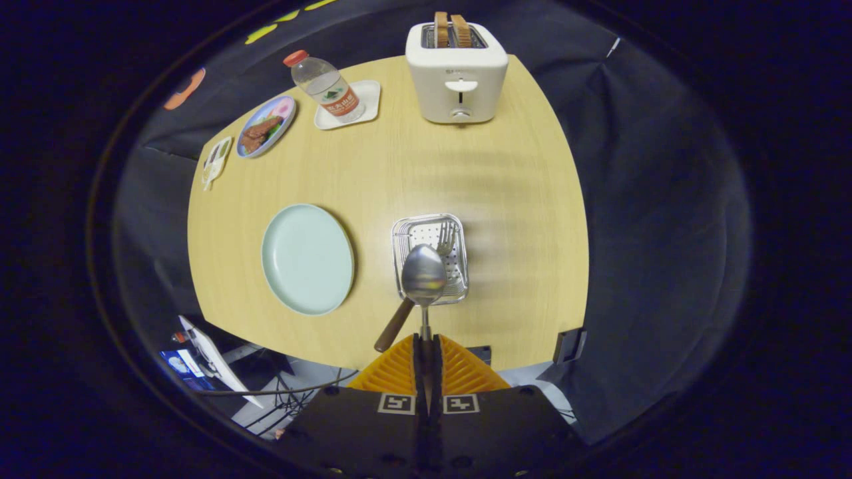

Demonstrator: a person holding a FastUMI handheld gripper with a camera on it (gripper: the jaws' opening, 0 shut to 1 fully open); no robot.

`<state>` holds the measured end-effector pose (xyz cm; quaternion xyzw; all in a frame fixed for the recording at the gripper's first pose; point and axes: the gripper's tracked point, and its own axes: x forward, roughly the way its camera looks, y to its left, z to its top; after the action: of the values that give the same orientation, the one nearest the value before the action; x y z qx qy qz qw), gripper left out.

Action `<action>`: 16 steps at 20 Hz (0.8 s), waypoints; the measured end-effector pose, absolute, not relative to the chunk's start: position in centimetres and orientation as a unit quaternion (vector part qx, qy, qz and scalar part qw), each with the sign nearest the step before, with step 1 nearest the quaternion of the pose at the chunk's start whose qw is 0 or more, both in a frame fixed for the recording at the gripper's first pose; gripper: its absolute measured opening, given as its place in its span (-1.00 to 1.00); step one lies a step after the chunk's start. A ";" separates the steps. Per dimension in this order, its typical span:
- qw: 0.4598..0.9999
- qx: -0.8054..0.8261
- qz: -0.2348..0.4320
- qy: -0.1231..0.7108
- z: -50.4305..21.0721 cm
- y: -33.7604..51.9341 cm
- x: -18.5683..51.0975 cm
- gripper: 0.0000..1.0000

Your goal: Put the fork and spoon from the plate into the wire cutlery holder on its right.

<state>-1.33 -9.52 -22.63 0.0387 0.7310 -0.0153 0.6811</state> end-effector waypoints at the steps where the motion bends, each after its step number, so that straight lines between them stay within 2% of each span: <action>1: 0.679 0.038 -0.016 0.733 -22.9 -9.5 -1.1 -0.99; 10: 0.659 0.058 -0.030 0.750 -24.3 -10.1 0.0 -0.98; 13: 0.666 0.066 -0.029 0.742 -24.4 -10.0 0.6 -0.72; 14: 0.673 0.060 -0.026 0.737 -24.3 -10.1 0.9 -0.54; 15: 0.681 0.057 -0.022 0.730 -24.1 -10.1 1.1 -0.51; 16: 0.690 0.056 -0.020 0.721 -23.9 -10.1 1.6 -0.35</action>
<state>1.58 -10.08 -23.85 0.0561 0.7211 -0.0204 0.6902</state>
